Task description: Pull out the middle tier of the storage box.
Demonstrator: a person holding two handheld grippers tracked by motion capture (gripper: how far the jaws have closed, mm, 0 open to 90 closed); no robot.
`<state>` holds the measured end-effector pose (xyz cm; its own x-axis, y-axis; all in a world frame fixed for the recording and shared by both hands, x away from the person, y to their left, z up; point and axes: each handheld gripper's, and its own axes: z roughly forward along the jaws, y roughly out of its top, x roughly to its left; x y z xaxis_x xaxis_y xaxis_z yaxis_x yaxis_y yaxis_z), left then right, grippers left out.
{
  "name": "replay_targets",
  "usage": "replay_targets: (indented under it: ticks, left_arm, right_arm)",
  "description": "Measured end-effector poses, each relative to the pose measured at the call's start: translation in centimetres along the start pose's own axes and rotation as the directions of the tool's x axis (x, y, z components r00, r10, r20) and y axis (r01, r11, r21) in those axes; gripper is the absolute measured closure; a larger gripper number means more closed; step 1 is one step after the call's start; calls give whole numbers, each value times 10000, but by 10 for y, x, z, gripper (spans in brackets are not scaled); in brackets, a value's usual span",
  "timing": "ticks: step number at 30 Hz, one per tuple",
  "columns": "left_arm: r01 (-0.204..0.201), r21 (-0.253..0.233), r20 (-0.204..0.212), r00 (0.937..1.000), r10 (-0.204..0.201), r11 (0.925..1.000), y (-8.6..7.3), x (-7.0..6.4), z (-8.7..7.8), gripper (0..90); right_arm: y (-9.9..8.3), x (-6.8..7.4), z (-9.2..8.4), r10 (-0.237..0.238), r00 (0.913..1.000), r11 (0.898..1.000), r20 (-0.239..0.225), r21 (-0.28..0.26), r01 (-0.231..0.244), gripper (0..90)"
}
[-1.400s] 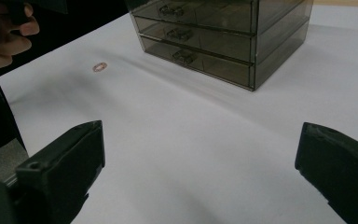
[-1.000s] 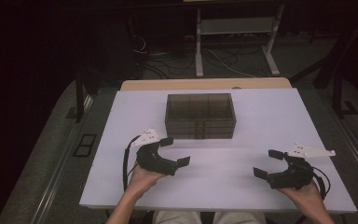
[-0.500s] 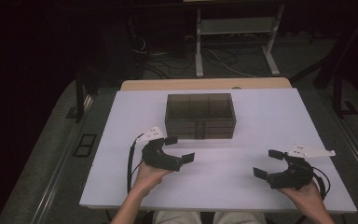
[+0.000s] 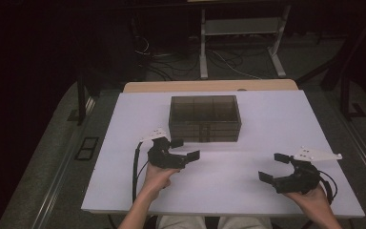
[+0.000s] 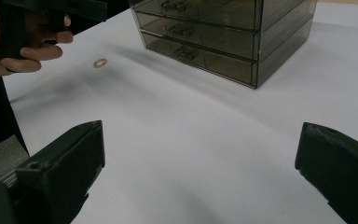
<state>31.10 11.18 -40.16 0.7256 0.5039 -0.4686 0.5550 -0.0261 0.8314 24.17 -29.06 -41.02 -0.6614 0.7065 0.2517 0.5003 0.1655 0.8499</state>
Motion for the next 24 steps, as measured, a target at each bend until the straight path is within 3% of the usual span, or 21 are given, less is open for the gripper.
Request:
replay_targets:
  ticks: [11,13,18,21,24]
  left_arm:
    - [969,-185,259,9950,-964,9951,-7,6,10,0]
    - [1403,-409,526,9890,-1381,9893,-9,9,13,0]
    - [1824,-533,533,9823,-1796,9818,-11,12,14,0]
    - [2238,-702,576,9738,-2200,9721,-13,13,16,0]
    - [2421,-665,699,9689,-2375,9680,-14,15,17,0]
  right_arm:
    - [0,0,0,-15,10000,10000,-3,-11,15,9]
    - [0,0,0,-5,10000,10000,-12,-11,5,9]
    - [0,0,0,-9,10000,10000,-29,-21,9,9]
    - [0,0,0,-24,10000,10000,-30,-14,24,9]
    - [0,0,0,-36,10000,10000,-24,4,36,9]
